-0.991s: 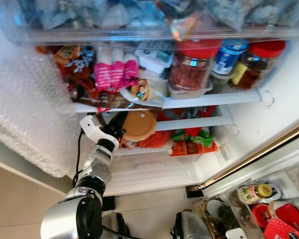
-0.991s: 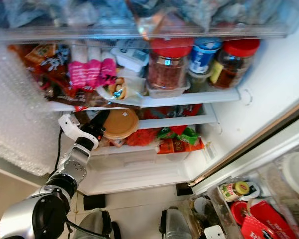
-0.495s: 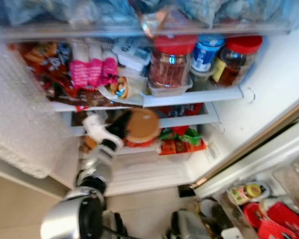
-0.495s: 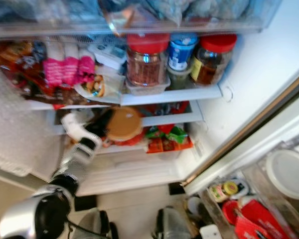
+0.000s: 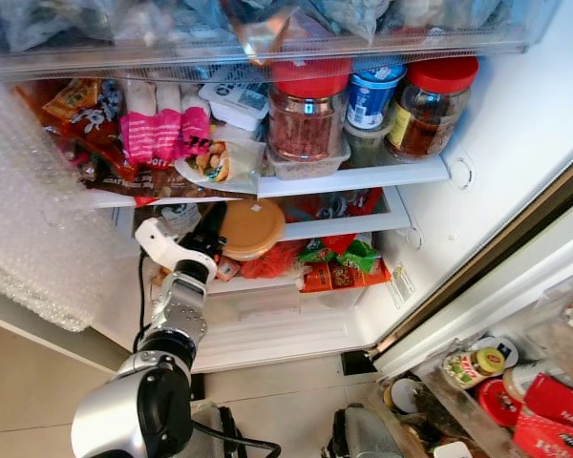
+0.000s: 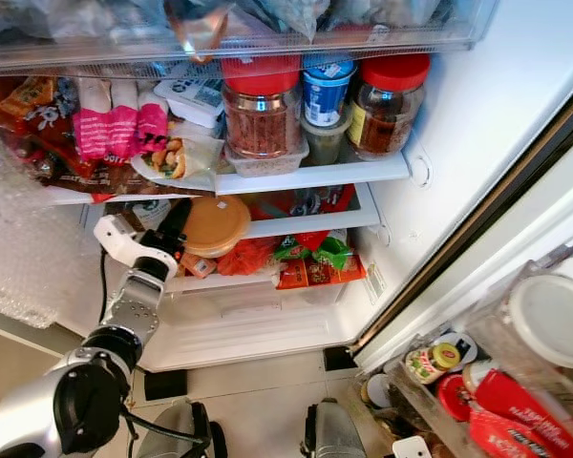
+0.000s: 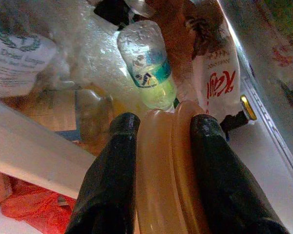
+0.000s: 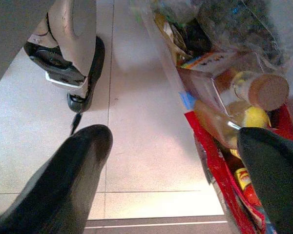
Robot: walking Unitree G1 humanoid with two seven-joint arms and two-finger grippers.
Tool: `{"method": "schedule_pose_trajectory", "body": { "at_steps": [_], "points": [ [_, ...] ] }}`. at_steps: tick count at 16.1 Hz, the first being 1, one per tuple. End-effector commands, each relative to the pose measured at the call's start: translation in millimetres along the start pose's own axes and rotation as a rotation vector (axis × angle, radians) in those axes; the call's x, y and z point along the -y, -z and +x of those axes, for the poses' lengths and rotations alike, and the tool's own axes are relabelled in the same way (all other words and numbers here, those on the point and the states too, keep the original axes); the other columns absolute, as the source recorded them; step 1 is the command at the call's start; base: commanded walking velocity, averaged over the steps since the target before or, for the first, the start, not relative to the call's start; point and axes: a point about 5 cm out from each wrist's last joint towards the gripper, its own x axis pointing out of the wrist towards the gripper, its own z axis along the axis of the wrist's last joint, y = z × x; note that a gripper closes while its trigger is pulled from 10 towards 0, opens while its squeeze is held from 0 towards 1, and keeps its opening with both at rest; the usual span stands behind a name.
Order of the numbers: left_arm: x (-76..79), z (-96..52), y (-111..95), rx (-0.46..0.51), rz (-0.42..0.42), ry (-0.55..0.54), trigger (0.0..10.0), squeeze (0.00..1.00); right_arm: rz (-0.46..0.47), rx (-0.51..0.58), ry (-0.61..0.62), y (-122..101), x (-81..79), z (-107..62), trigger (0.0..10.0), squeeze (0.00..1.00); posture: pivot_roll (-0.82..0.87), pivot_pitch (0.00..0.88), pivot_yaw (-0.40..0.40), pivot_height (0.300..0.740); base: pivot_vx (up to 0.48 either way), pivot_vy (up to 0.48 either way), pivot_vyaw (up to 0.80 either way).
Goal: Restocking fridge
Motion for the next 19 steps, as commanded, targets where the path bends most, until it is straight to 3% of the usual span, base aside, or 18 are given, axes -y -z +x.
{"method": "schedule_pose_trajectory", "body": {
  "at_steps": [1,6,7,8,11,19],
  "points": [
    [0.9,1.8,-1.9,0.023,-0.017,-0.021,10.0,0.0,0.013,-0.041,0.003,12.7,2.0,-2.4,10.0,0.0,-0.23,0.22,-0.053,0.664,0.0,0.0,0.0],
    [-3.9,3.1,-13.8,0.069,-0.007,-0.059,10.0,0.0,0.009,-0.049,0.006,16.0,4.7,-3.4,10.0,0.0,-0.25,0.238,-0.07,0.664,0.0,0.0,0.0],
    [-4.7,2.4,-12.2,0.046,0.03,-0.06,10.0,0.0,0.008,-0.05,0.007,16.8,5.3,-3.6,10.0,0.0,-0.24,0.238,-0.072,0.664,0.0,0.0,0.0],
    [-2.0,0.6,-5.8,-0.001,0.137,-0.023,10.0,0.0,0.006,-0.052,0.006,17.5,5.7,-3.8,10.0,0.0,-0.24,0.239,-0.071,0.664,0.0,0.0,0.0],
    [1.1,-3.7,3.8,-0.035,0.21,0.033,10.0,0.0,0.001,-0.049,-0.002,16.9,5.2,-3.7,10.0,0.0,-0.22,0.242,-0.069,0.664,0.0,0.0,0.0],
    [-2.1,-7.1,5.9,-0.026,0.147,0.027,10.0,0.0,0.008,-0.044,-0.006,14.8,3.1,-3.1,10.0,0.0,-0.22,0.233,-0.058,0.664,0.03,0.0,0.0]
  ]
}}
